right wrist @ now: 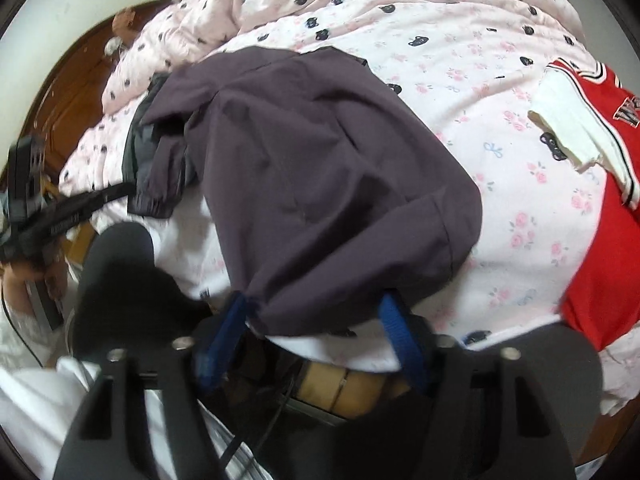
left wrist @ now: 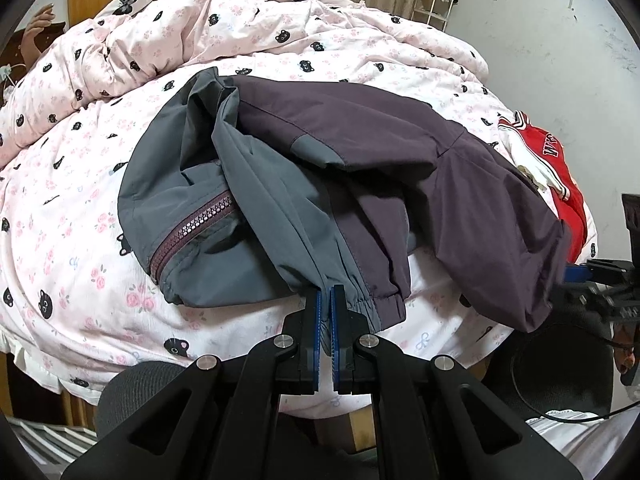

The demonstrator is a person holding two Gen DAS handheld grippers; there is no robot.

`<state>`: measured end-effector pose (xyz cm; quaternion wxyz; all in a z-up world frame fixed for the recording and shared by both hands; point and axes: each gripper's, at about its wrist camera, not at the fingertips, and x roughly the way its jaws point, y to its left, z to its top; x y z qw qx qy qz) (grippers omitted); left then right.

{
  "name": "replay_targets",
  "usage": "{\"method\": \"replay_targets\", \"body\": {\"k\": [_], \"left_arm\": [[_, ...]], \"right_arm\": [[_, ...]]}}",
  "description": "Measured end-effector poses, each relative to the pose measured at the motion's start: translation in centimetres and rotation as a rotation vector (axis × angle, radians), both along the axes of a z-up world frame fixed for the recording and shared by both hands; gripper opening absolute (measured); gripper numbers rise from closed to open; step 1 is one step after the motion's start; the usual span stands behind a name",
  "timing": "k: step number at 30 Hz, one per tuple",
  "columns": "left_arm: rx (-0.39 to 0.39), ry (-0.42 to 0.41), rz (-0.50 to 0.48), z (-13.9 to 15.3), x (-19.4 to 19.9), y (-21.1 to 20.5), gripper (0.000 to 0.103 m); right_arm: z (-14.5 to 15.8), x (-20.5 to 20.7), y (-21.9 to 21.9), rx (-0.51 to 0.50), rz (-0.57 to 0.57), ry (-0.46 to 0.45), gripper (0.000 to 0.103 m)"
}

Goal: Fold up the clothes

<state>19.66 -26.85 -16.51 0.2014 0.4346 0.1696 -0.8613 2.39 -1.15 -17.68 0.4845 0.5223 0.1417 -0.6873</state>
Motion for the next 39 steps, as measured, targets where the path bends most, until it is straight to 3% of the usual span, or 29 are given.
{"method": "replay_targets", "body": {"k": [2, 6, 11, 19, 26, 33, 39], "left_arm": [[0.001, 0.005, 0.001, 0.1, 0.2, 0.0, 0.003], [-0.004, 0.034, 0.003, 0.8, 0.7, 0.0, 0.003], [-0.028, 0.086, 0.010, 2.7, 1.1, -0.4, 0.003], [-0.113, 0.179, 0.088, 7.5, 2.1, -4.3, 0.002], [-0.222, 0.179, 0.171, 10.0, 2.6, -8.5, 0.001], [-0.341, 0.122, 0.263, 11.3, 3.3, -14.0, 0.000], [-0.314, 0.084, 0.277, 10.5, 4.1, -17.5, 0.000]], "right_arm": [[0.0, -0.2, -0.7, 0.013, -0.002, 0.002, 0.002], [1.6, -0.1, -1.1, -0.003, 0.020, 0.063, 0.002], [6.0, -1.2, -0.6, -0.079, 0.019, 0.121, 0.001], [16.0, -5.3, -3.2, -0.236, 0.017, 0.251, 0.001], [24.1, -8.0, -8.9, -0.329, 0.057, 0.373, 0.001], [26.9, -12.5, -18.0, -0.284, 0.065, 0.459, 0.001], [26.8, -17.4, -25.1, -0.208, 0.030, 0.485, 0.001]]}}
